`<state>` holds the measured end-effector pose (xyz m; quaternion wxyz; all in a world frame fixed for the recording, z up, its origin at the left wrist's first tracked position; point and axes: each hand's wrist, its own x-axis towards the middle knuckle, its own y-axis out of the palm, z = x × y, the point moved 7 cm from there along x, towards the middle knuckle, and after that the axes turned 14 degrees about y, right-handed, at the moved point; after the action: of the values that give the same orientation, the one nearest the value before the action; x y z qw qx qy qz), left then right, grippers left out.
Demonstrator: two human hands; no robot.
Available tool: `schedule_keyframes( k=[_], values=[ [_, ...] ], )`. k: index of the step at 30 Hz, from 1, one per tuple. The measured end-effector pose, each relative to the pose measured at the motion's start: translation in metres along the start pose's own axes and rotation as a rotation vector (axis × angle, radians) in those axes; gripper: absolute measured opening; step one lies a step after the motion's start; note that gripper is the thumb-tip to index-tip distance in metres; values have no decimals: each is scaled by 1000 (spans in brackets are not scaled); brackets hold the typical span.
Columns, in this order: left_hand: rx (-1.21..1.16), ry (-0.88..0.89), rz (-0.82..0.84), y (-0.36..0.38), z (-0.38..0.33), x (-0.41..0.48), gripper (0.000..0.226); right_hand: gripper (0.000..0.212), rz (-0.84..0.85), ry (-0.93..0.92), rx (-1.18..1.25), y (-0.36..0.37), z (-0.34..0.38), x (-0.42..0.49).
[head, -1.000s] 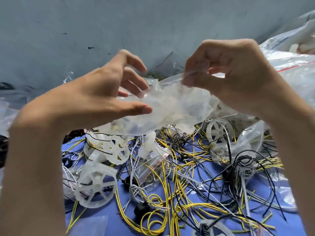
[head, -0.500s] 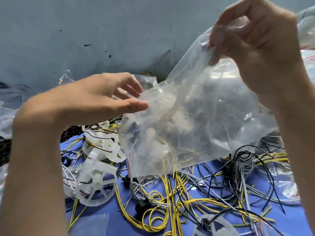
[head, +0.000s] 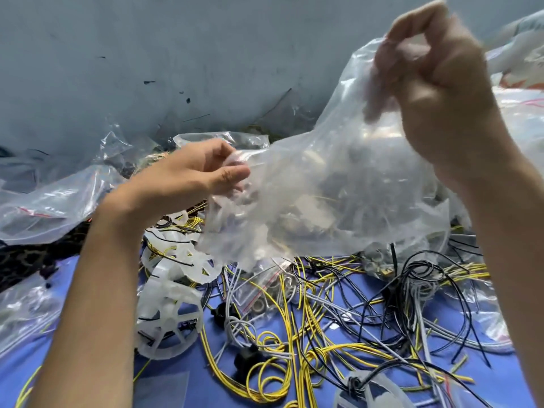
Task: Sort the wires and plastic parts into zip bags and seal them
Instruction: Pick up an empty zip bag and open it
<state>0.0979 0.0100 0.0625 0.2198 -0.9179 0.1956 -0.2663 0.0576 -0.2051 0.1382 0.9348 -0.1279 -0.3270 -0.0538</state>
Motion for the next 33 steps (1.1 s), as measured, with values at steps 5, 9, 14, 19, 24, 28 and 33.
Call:
schedule_keyframes(
  k=[5, 9, 14, 19, 24, 28, 33],
  values=[
    [79, 74, -237, -18, -5, 3, 17, 13, 35, 202, -426, 7, -32, 6],
    [126, 117, -409, -33, -12, 3, 29, 23, -47, 205, -619, 5, -38, 7],
    [419, 213, -689, -62, -33, -6, 20, 37, -79, 164, -581, 14, -22, 1],
    [747, 306, -843, -58, -61, -13, 14, 58, 10, 173, -658, 29, -24, -4],
    [551, 271, -614, -46, -56, -5, 23, 66, 105, 195, -727, 36, -33, -6],
    [351, 167, -266, -18, -38, 4, 23, 63, 160, 200, -688, 43, -35, -9],
    [330, 179, -42, 4, -40, 5, 10, 59, 218, 166, -623, 55, -30, -14]
  ],
)
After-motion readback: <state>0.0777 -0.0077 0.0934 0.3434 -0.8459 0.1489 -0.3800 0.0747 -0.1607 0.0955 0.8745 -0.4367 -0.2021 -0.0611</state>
